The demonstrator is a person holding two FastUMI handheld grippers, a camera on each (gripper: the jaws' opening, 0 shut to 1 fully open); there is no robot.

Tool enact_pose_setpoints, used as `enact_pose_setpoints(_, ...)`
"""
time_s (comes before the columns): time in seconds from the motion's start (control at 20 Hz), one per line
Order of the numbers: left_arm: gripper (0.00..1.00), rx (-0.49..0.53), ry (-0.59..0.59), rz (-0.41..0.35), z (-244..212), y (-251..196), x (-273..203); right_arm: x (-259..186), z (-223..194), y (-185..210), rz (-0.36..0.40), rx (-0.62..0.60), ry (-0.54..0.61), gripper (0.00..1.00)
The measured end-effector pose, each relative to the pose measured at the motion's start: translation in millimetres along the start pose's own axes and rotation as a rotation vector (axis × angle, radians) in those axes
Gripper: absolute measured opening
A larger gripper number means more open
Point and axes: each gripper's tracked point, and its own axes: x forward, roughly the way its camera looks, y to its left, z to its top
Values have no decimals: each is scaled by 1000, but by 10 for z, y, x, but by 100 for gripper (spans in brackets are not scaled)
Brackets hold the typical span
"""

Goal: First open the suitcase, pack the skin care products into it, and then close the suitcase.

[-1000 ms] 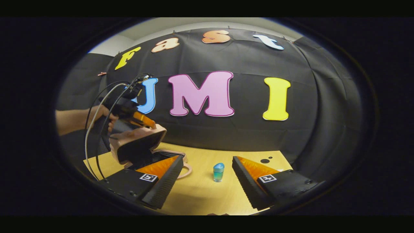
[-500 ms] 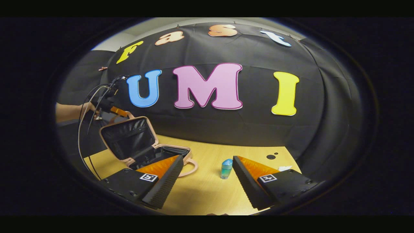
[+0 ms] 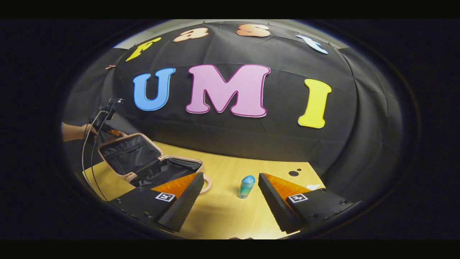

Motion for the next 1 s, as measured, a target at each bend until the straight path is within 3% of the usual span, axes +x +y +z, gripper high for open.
enact_pose_setpoints(0.1, 6, -62, 28, 6, -188, 85, 203, 31, -8, -11, -15, 3, -1, 97)
enact_pose_setpoints(0.25, 10, -153, 65, 37, -420, 131, 388, 68, -59, -25, -28, -17, 8, 97)
enact_pose_setpoints(0.4, 14, -117, 83, 97, -467, 196, 405, 53, -50, -87, -46, -13, -2, 97)
enact_pose_setpoints(0.5, 21, -45, 21, 167, -299, 301, 361, 73, -91, -122, -52, -14, 6, 97)
enact_pose_setpoints(0.55, 22, -33, -26, 168, -137, 269, 307, 80, -108, -148, -52, -16, 10, 97)
enact_pose_setpoints(0.65, 44, -36, -123, 130, 181, 42, -4, 74, -87, -295, -77, -17, 0, 98)
enact_pose_setpoints(0.7, 67, -42, -194, 88, 385, -137, -235, 75, -52, -379, -91, -10, -11, 97)
enact_pose_setpoints(0.75, 75, -45, -278, 51, 621, -373, -494, 67, -27, -459, -103, -2, -20, 97)
enact_pose_setpoints(0.8, 89, -48, -345, 35, 790, -585, -746, 66, -16, -542, -118, 5, -24, 97)
enact_pose_setpoints(0.85, 96, -62, -419, 33, 917, -750, -1037, 59, -7, -625, -131, 14, -31, 97)
enact_pose_setpoints(1.0, 98, -180, -552, -89, 898, -1564, -1597, 21, 64, -862, -171, 32, -59, 97)
